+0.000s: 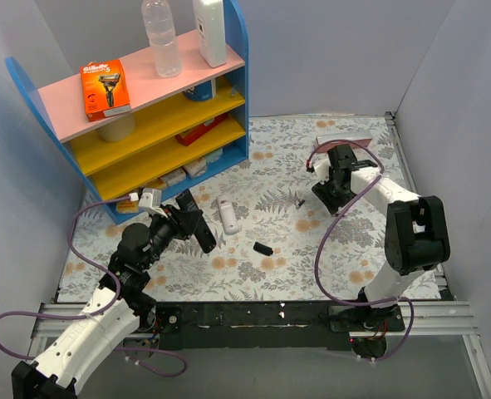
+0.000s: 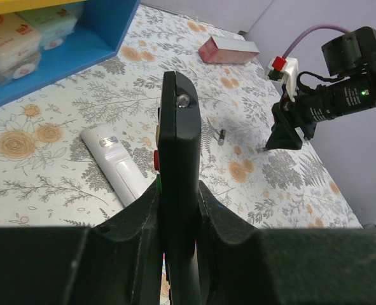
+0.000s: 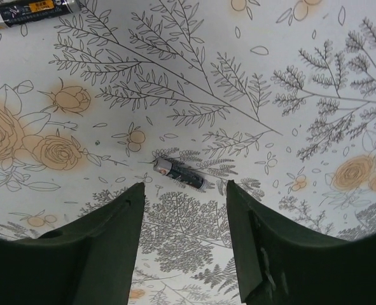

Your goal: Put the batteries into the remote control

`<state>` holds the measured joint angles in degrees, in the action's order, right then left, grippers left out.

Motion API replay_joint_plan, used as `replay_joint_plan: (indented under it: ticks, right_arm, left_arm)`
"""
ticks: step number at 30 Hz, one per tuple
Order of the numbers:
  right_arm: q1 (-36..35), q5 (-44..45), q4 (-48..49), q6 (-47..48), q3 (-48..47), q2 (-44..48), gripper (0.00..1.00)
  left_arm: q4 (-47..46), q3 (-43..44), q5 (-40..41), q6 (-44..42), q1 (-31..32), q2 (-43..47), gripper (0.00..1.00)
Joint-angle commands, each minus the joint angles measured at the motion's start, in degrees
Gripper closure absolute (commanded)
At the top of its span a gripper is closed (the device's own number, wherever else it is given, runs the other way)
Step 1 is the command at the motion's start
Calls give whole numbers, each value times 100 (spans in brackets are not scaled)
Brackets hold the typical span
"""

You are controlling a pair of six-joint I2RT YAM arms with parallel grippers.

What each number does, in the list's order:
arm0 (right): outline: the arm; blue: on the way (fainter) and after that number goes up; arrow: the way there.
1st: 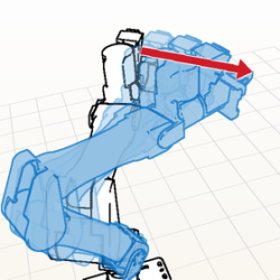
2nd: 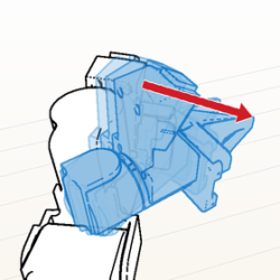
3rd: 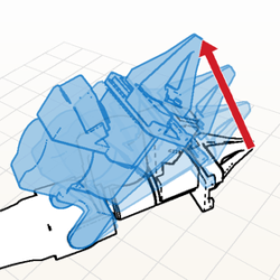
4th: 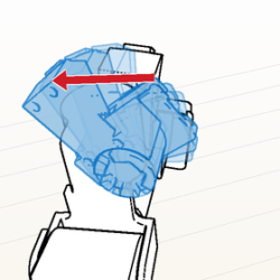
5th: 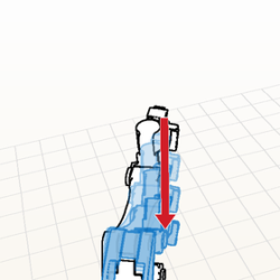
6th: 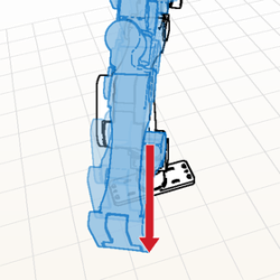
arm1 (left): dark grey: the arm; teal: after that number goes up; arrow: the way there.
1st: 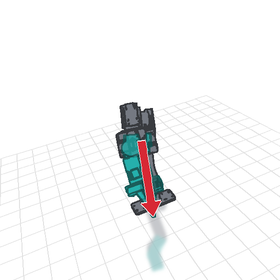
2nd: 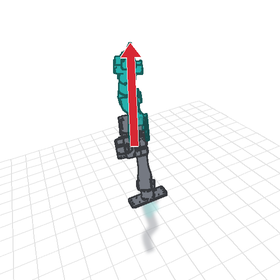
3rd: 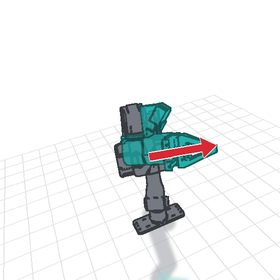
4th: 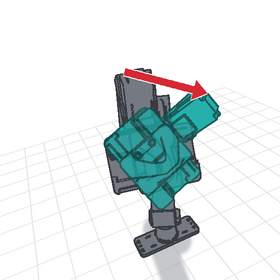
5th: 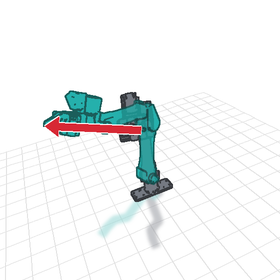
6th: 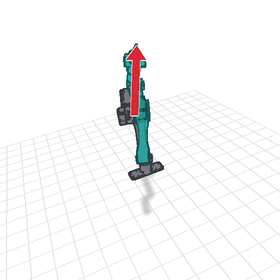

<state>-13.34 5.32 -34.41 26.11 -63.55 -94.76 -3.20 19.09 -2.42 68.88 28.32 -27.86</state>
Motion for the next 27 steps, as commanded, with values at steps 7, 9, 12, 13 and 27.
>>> replay_joint_plan:
  ticks: [7, 9, 12, 13, 27]
  right_arm:
    - [7, -277, -364, 887, -448, -534, 48]
    - [7, -243, -364, 922, -395, -596, 48]
    - [7, -189, -364, 931, -377, -736, 49]
    - [16, -233, -373, 914, -395, -772, 49]
    - [60, -330, -338, 756, -343, -1168, 69]
  left_arm:
    - [-14, 130, 611, -156, 209, 87, 94]
    - [-23, 130, 628, -147, 218, 87, 94]
    - [-31, 121, 646, -147, 227, 61, 94]
    - [-31, 121, 646, -147, 244, 70, 94]
    - [-49, 112, 611, -147, 262, 43, 94]
